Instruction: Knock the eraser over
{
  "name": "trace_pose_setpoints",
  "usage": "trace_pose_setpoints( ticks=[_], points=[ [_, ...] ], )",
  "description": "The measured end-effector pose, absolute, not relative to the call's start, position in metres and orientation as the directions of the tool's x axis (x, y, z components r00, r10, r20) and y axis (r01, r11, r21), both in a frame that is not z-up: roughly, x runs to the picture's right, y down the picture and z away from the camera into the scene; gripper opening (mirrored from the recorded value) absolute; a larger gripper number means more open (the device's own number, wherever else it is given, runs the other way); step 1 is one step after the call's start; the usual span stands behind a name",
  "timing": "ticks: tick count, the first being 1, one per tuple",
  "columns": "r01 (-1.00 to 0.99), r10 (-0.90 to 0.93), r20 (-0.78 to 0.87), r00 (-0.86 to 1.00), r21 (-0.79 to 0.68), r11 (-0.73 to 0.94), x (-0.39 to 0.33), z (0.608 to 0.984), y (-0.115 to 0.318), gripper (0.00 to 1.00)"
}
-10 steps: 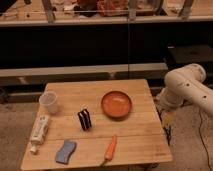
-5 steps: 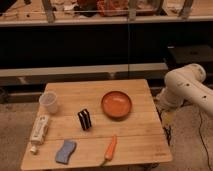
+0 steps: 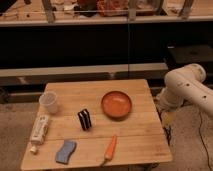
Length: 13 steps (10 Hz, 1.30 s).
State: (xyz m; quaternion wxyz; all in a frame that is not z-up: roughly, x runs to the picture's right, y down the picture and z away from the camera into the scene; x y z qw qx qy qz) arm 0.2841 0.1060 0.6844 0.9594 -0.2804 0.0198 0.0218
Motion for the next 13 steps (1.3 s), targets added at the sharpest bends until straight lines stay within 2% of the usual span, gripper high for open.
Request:
trace_pose_setpoints(
  ticks=[13],
  points=[
    [0.032, -0.036, 0.003, 0.999, -0.509, 0.86, 0.246, 0.693, 0.106, 0.8]
  ],
)
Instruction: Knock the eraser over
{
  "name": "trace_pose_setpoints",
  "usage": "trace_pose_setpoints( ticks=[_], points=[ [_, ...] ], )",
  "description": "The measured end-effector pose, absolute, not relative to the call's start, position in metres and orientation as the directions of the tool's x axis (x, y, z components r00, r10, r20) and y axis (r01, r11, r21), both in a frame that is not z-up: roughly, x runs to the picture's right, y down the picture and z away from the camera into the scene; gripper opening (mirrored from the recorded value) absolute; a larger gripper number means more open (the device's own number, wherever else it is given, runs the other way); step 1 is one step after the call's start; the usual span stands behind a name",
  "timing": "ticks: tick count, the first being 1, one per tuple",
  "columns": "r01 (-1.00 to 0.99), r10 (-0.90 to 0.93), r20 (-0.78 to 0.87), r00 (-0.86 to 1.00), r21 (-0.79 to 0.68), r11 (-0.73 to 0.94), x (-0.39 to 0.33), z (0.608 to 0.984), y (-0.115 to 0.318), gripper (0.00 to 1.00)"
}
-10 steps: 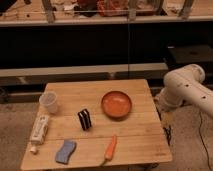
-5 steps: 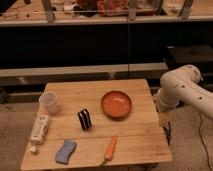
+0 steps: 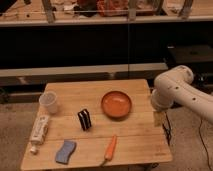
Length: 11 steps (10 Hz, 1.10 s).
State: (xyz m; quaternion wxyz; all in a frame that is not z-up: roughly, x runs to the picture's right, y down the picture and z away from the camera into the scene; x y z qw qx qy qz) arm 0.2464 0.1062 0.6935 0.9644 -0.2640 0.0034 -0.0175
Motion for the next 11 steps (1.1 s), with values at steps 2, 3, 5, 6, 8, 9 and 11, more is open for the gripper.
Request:
trace_pose_setpoints(
  ticks=[2, 3, 5, 6, 8, 9, 11],
  points=[
    [0.054, -0.052, 0.019, 0.998, -0.508, 0.859, 0.238, 0.696, 0.107, 0.8],
    [0.062, -0.057, 0.025, 0.998, -0.508, 0.859, 0.231, 0.697, 0.107, 0.8],
    [0.071, -0.065, 0.031, 0.997, -0.504, 0.861, 0.224, 0.698, 0.107, 0.8],
    [0.076, -0.068, 0.035, 0.997, -0.503, 0.861, 0.225, 0.698, 0.107, 0.8],
    [0.093, -0.08, 0.047, 0.996, -0.501, 0.86, 0.223, 0.7, 0.108, 0.8],
    [0.103, -0.088, 0.053, 0.995, -0.498, 0.861, 0.22, 0.7, 0.109, 0.8],
    [0.118, -0.099, 0.066, 0.993, -0.495, 0.861, 0.209, 0.703, 0.109, 0.8]
  ],
)
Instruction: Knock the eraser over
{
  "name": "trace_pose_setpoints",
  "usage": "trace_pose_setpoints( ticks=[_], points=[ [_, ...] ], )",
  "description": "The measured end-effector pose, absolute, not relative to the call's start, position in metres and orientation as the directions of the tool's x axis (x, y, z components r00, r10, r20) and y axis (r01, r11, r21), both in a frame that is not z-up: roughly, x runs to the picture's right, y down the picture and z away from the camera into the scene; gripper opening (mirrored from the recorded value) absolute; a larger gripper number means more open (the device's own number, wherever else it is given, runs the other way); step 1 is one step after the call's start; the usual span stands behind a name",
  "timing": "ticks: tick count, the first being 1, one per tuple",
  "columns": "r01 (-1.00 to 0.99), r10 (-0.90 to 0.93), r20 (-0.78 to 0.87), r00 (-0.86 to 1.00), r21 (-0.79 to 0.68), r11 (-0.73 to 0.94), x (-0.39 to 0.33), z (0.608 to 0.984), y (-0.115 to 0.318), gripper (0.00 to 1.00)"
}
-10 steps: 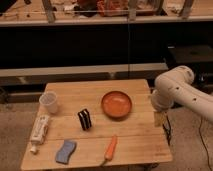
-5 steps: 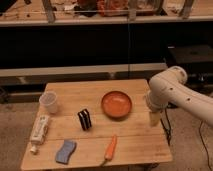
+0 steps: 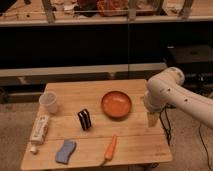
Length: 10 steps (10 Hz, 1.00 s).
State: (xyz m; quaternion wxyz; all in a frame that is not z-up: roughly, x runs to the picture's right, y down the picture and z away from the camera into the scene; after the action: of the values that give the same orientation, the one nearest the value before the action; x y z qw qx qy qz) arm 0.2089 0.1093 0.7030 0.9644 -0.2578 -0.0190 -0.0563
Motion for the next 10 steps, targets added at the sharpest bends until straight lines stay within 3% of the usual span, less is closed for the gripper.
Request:
trace_pose_setpoints(
  ticks=[10],
  points=[
    [0.193, -0.154, 0.12, 0.981, -0.474, 0.859, 0.187, 0.709, 0.115, 0.8]
  ],
)
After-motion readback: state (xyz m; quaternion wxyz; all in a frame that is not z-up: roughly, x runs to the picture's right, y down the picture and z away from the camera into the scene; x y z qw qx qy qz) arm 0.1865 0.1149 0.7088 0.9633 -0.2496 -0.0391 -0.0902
